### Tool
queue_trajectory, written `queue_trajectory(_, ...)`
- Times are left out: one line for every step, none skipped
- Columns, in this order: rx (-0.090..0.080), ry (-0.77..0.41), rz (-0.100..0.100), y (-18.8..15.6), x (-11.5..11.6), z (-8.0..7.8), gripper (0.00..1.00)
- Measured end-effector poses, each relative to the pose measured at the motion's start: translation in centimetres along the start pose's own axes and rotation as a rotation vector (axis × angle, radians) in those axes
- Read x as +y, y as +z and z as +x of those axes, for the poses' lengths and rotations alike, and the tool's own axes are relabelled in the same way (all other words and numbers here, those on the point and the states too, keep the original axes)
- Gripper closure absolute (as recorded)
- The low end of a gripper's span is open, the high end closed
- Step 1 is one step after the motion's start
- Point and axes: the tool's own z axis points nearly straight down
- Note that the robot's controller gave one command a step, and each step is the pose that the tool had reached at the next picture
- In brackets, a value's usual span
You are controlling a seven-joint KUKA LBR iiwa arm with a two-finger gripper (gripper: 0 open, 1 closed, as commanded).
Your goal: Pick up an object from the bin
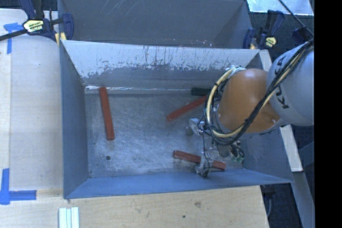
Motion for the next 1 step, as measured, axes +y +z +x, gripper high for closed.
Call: queue_trajectory(-0.009, -0.004, -0.002, -0.46, 0.41, -0.31, 1.0)
